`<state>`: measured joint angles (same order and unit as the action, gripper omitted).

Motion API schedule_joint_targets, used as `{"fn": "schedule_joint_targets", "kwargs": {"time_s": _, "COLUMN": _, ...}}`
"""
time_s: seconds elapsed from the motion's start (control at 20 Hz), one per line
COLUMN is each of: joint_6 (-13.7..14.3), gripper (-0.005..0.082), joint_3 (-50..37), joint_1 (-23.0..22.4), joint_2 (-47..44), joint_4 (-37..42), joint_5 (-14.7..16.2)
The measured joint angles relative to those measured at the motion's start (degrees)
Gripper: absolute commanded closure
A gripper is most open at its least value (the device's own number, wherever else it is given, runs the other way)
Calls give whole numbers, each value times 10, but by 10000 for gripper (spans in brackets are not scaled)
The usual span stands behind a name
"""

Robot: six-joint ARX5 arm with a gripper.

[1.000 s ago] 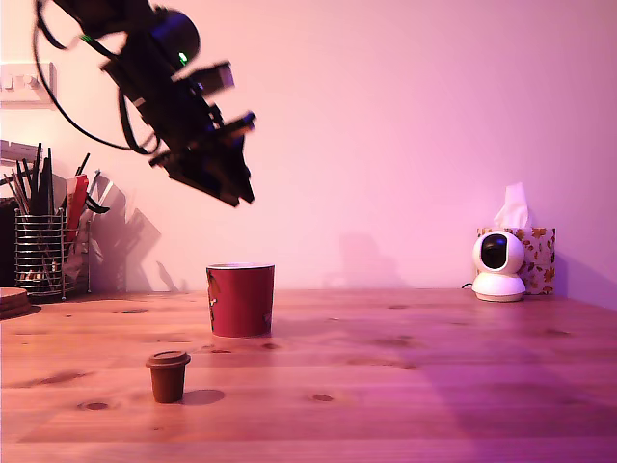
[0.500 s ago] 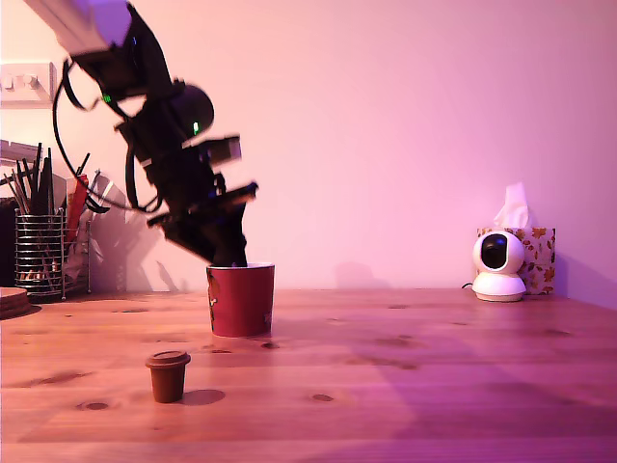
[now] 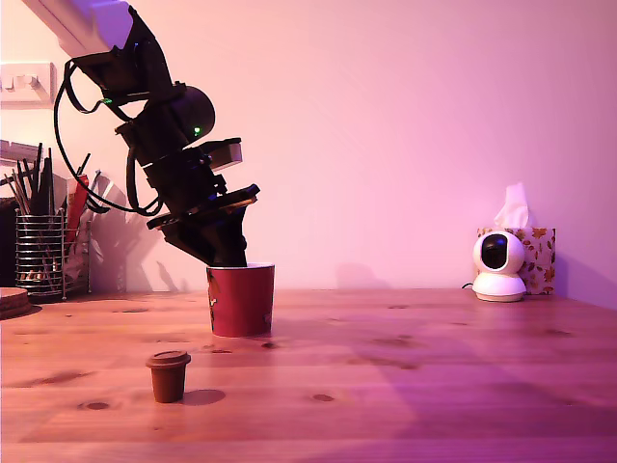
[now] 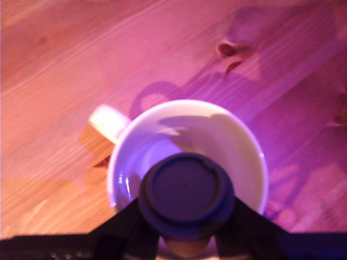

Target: Pick up the coffee capsules on the table and drop them inside the coffee cup

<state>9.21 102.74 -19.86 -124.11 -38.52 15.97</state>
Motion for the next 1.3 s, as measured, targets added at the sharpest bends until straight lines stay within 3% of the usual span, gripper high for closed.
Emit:
{"fn": "schedule_joint_targets", "kwargs": {"time_s": 0.1, "joint_6": 6, "gripper": 301, "joint_3": 0, "joint_1": -3, "joint_2": 0, "joint_4": 0, "joint_5": 0}}
{"fn": "schedule_joint_targets", "kwargs": {"time_s": 0.2, "joint_6": 14, "gripper": 209, "joint_3": 0, "joint_1": -7, "joint_2": 0, "joint_4": 0, "joint_5": -15}}
{"fn": "schedule_joint_targets", "kwargs": {"time_s": 0.65, "joint_6": 15, "gripper": 211, "joint_3": 24, "joint_1": -14, "joint_2": 0, "joint_4": -11, "joint_5": -40}}
{"fn": "schedule_joint_targets", "kwargs": {"time_s": 0.85, "joint_6": 21, "gripper": 355, "joint_3": 25, "joint_1": -14, "joint_2": 0, "joint_4": -27, "joint_5": -41}}
{"fn": "schedule_joint_targets", "kwargs": {"time_s": 1.05, "joint_6": 24, "gripper": 788, "joint_3": 51, "joint_1": -14, "joint_2": 0, "joint_4": -50, "joint_5": -41}}
{"fn": "schedule_joint_targets", "kwargs": {"time_s": 1.3, "joint_6": 24, "gripper": 788, "joint_3": 92, "joint_1": -14, "joint_2": 5, "joint_4": -49, "joint_5": -39}}
